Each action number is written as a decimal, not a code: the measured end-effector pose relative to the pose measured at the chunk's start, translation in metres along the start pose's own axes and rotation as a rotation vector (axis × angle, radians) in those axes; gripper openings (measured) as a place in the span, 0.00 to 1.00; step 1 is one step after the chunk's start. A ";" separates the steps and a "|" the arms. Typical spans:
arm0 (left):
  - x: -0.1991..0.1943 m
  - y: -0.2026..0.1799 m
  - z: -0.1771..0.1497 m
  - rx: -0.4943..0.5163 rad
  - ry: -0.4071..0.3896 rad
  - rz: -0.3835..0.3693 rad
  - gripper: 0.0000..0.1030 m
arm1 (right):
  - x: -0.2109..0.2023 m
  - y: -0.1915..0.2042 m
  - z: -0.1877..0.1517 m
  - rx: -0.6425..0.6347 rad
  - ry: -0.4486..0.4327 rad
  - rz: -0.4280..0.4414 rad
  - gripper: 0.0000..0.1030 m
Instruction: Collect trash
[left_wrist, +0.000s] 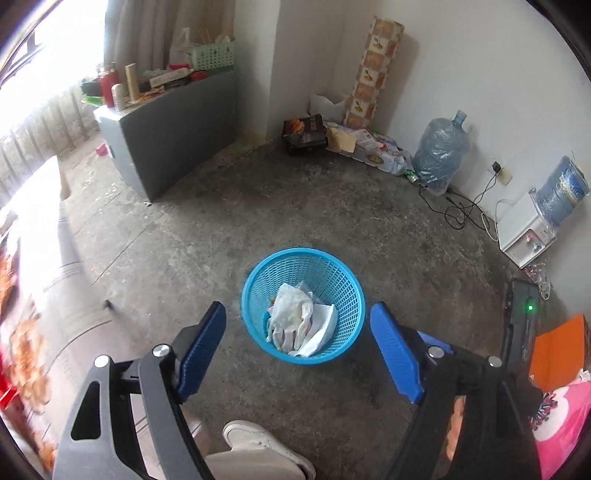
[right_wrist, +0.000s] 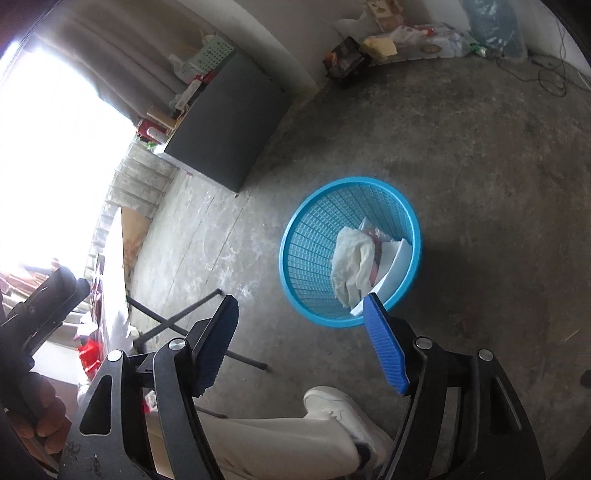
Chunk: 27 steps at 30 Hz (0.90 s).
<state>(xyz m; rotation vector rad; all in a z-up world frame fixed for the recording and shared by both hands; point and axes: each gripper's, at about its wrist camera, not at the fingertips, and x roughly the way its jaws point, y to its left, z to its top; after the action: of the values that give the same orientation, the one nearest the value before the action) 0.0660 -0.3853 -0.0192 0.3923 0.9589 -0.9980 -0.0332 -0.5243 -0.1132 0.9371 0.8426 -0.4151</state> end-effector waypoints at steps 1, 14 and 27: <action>-0.014 0.007 -0.004 -0.013 -0.010 0.003 0.78 | -0.001 0.006 -0.001 -0.016 0.007 0.000 0.66; -0.192 0.162 -0.125 -0.352 -0.281 0.227 0.88 | -0.020 0.123 -0.018 -0.288 0.080 0.168 0.69; -0.213 0.297 -0.205 -0.803 -0.335 0.204 0.89 | 0.064 0.324 -0.056 -0.473 0.401 0.507 0.69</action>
<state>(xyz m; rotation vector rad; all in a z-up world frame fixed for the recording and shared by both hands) 0.1734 0.0185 0.0047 -0.3370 0.9089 -0.4121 0.1899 -0.2974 -0.0077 0.7587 0.9684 0.4121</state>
